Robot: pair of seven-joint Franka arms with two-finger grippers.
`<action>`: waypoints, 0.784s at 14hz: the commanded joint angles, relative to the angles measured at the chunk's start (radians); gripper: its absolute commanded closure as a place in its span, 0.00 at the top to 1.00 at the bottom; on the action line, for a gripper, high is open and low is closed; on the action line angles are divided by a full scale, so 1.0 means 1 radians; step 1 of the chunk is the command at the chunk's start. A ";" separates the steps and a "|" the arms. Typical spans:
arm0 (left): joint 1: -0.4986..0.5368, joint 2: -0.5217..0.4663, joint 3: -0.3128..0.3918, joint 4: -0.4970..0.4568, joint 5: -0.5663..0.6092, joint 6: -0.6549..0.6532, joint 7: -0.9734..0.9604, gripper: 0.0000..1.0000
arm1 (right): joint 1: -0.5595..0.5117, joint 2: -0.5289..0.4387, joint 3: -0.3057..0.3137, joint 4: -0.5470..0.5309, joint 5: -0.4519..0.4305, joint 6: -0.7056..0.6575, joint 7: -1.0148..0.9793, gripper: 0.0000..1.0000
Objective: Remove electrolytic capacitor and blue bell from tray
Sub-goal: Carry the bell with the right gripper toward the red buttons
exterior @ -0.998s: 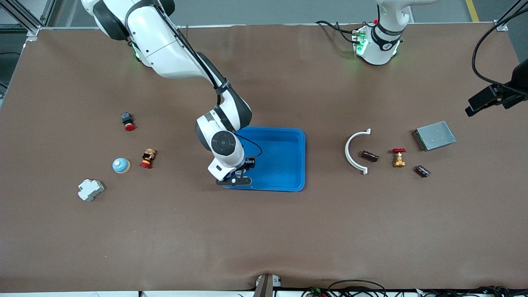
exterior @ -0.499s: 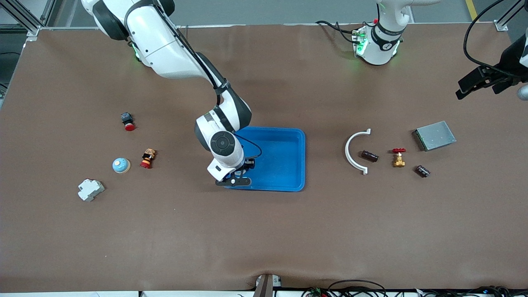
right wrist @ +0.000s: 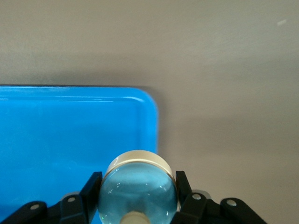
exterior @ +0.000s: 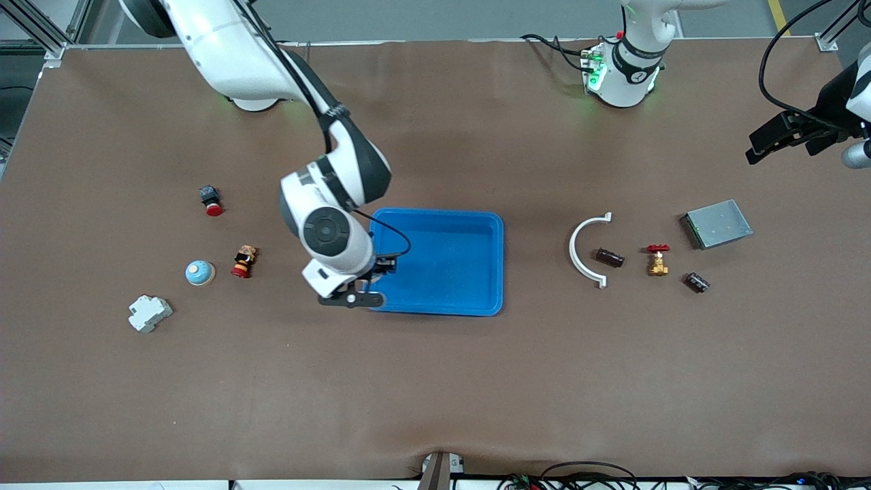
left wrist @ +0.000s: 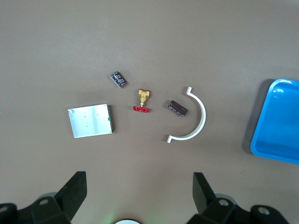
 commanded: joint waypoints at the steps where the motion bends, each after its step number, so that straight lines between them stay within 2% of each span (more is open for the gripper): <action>1: -0.003 0.002 -0.012 0.000 -0.014 -0.011 0.011 1.00 | -0.087 -0.106 0.011 -0.067 0.006 -0.059 -0.125 0.14; 5: -0.003 0.014 -0.026 0.000 -0.005 -0.013 0.011 1.00 | -0.196 -0.212 0.009 -0.200 -0.012 -0.042 -0.321 0.14; 8: -0.003 0.019 -0.026 0.015 -0.003 -0.034 0.008 1.00 | -0.283 -0.214 0.009 -0.236 -0.012 -0.023 -0.476 0.15; 11: -0.006 0.043 -0.032 0.023 0.009 -0.034 0.002 1.00 | -0.334 -0.207 0.009 -0.319 -0.014 0.112 -0.585 0.15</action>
